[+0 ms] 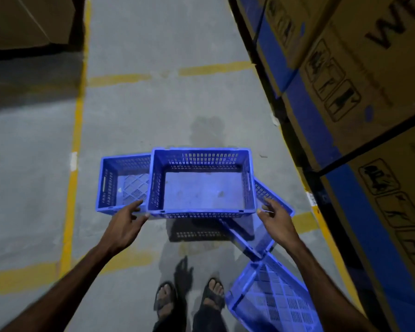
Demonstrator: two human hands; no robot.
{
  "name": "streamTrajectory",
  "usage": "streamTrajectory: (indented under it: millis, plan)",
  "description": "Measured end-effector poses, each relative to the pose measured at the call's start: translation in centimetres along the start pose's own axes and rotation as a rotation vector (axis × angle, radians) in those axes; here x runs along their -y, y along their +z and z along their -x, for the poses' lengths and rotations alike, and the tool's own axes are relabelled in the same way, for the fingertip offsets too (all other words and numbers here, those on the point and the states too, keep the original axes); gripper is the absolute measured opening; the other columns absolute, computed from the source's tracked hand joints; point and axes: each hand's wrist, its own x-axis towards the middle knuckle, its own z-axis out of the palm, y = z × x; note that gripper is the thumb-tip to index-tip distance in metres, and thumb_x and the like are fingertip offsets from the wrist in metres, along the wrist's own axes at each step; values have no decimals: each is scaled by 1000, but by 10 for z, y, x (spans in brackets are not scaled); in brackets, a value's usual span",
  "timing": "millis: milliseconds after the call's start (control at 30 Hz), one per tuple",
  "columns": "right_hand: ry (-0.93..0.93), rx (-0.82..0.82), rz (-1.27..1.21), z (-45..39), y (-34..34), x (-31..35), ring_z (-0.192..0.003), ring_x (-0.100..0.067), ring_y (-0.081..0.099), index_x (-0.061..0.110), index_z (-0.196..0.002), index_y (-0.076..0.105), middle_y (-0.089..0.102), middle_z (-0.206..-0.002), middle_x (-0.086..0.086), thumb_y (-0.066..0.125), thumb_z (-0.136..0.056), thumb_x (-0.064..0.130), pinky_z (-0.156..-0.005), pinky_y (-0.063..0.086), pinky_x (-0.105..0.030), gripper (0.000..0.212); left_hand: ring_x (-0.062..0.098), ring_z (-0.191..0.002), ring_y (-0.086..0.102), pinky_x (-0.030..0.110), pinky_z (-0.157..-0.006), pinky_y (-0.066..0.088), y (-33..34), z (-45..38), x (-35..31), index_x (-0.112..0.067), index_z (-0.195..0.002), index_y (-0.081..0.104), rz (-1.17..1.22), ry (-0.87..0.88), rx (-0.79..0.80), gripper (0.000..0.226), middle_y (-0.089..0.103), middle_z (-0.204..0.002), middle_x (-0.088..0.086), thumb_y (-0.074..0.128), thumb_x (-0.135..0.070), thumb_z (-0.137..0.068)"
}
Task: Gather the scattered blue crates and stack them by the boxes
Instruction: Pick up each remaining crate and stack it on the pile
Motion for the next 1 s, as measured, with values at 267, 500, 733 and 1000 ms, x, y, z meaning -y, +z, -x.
streamTrajectory:
  millis: [267,500,733,1000]
  plan:
    - [53,21,198,-151,49,-72,-119,-29,63,10,-145,52,64,-130,-8,72,-94,30,-96,53,-45,58,35,-117,65,45,-94,50,64,-135,85,-10,-148,52,-2,-137,12,61,63,-137,18,64,-43,-98]
    - [57,-72,297,-227,75,-95,-120,-36,62,4,-146,51,61,-137,-18,72,-94,31,-103,48,-45,62,37,-121,62,38,-91,44,94,-206,130,-6,-146,52,12,-190,13,61,62,-137,20,69,-36,-96]
    - [77,-174,247,-253,87,-107,-101,-37,69,9,-137,55,69,-119,-20,75,-90,23,-91,55,-47,53,28,-94,68,36,-80,52,107,-228,130,-17,-123,64,89,-167,16,27,69,-111,9,68,-27,-98]
    - [197,-210,107,-256,95,-112,-96,-33,68,15,-143,49,66,-121,-11,79,-85,33,-88,58,-48,67,27,-86,76,46,-82,62,111,-239,123,-18,-124,66,282,-273,2,30,75,-106,9,71,-25,-95]
